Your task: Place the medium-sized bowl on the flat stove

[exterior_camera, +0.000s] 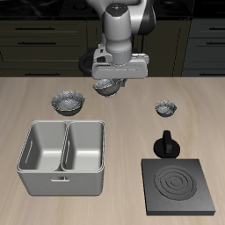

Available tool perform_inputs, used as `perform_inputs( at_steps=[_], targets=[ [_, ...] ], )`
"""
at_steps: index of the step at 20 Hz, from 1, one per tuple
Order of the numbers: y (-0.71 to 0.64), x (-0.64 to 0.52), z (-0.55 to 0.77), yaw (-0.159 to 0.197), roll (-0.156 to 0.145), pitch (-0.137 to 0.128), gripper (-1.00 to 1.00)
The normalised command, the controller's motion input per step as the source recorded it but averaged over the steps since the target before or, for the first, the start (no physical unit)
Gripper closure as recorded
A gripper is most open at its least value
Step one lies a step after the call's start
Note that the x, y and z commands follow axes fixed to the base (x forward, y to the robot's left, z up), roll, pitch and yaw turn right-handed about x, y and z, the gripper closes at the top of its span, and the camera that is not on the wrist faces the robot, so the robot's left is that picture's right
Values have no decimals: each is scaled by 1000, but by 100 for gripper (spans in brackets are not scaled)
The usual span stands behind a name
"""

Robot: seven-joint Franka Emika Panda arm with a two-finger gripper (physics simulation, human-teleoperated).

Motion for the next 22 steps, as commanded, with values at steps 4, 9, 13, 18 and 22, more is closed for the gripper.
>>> perform_inputs(
  at_steps=[4, 9, 13, 18, 22],
  targets=[
    [-23, -34, 717, 4, -9, -108, 100],
    [77, -6, 504, -3, 0, -82, 100],
    [169, 163, 171, 14, 1, -25, 100],
    [358, 303, 14, 28, 40, 21, 100],
    [334, 190, 105, 20, 39, 5, 100]
  ],
)
